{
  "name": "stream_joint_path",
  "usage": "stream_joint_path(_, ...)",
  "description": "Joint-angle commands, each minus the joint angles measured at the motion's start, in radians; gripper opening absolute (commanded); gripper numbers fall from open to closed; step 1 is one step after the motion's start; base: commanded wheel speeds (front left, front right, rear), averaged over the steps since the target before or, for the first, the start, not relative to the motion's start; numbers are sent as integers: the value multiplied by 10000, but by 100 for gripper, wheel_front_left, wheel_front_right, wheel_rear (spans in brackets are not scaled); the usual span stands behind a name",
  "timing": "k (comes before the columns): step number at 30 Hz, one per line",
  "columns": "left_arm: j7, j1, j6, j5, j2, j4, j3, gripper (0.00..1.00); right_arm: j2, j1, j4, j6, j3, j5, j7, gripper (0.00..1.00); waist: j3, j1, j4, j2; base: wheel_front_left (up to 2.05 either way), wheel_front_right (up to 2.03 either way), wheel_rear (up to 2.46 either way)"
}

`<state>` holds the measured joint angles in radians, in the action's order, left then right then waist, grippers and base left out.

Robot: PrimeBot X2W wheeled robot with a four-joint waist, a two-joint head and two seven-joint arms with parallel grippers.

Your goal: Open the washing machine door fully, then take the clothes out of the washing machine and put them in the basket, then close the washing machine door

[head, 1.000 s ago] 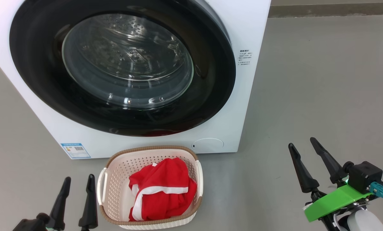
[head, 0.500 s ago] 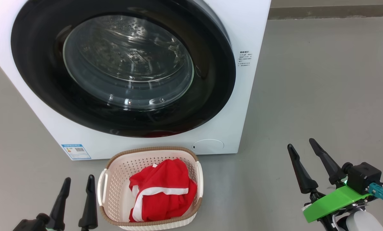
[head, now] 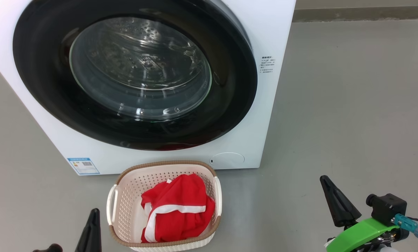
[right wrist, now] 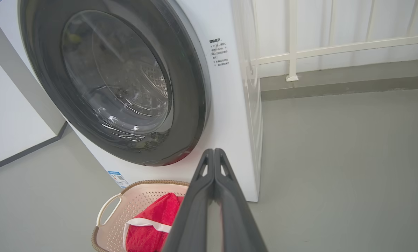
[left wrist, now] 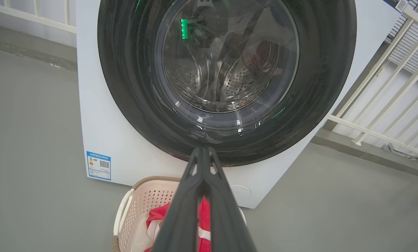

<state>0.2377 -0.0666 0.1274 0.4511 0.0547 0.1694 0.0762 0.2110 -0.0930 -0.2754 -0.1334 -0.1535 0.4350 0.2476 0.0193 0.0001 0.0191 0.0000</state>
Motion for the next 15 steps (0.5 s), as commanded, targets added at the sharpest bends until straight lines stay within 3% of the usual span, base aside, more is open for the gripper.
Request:
stream_joint_path(1,-56,226,0,351,111,-197,-83,0,51,-254,259,1,109,338,-80,0,-18,20,-4,0,0,0,0)
stream_joint_path(6,-182,291,0,845,123,-147,-135,0,-6,-251,252,2,200,833,-215,0,-11,1,-12,0,0,0,0)
stream_joint_path(15,-413,420,4,1725,140,-48,-233,0,-112,-253,248,4,369,1714,-462,0,-18,-1,-26,0,0,0,0)
